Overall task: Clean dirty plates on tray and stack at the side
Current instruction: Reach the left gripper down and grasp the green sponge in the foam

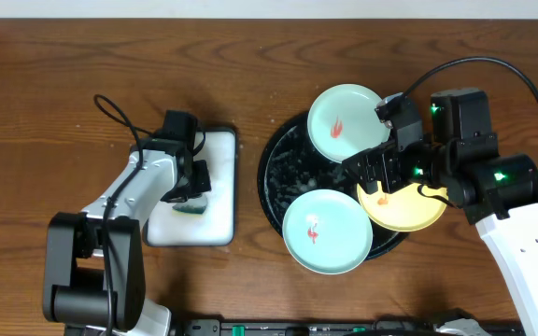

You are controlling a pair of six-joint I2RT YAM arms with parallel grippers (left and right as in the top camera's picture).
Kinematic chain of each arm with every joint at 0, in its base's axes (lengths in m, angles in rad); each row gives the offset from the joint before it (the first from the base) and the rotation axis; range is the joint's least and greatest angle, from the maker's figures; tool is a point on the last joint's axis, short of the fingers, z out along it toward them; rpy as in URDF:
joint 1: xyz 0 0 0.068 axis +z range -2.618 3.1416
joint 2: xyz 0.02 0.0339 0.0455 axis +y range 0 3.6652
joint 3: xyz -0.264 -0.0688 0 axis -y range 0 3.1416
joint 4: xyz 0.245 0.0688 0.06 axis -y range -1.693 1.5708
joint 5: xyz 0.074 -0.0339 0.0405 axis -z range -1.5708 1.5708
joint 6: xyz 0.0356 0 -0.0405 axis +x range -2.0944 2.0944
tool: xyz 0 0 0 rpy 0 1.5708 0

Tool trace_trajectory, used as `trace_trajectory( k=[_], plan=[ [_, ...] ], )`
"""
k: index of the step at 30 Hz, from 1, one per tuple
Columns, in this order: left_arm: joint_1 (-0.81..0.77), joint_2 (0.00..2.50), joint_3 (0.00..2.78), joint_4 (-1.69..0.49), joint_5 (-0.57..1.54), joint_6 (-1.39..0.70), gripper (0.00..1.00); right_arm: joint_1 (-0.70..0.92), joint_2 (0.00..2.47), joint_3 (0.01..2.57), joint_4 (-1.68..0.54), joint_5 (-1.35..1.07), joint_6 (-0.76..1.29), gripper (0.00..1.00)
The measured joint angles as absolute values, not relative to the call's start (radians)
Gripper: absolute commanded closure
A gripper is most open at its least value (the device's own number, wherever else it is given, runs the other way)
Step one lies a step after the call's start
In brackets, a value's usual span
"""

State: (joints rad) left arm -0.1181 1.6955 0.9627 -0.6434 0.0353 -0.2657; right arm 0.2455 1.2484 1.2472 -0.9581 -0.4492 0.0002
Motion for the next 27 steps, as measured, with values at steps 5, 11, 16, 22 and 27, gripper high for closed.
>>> trace_trajectory(
  k=[5, 11, 16, 22, 27],
  plan=[
    [-0.118, 1.695, 0.978, -0.690, 0.046, -0.271, 0.42, 0.245, 1.248, 1.247, -0.962, -0.448, 0.000, 0.16],
    [-0.118, 1.667, 0.997, -0.756, 0.050, -0.265, 0.36, 0.245, 1.248, 1.247, -0.969, -0.445, 0.000, 0.16],
    [-0.118, 1.626, 1.000, -0.745, 0.050, -0.265, 0.36, 0.245, 1.248, 1.247, -0.977, -0.445, 0.000, 0.16],
    [-0.118, 1.641, 0.986, -0.646, 0.046, -0.265, 0.36, 0.245, 1.248, 1.247, -0.979, -0.445, 0.000, 0.17],
    [-0.118, 1.695, 0.953, -0.607, 0.039, -0.268, 0.54, 0.245, 1.248, 1.247, -0.981, -0.445, 0.000, 0.16]
  ],
)
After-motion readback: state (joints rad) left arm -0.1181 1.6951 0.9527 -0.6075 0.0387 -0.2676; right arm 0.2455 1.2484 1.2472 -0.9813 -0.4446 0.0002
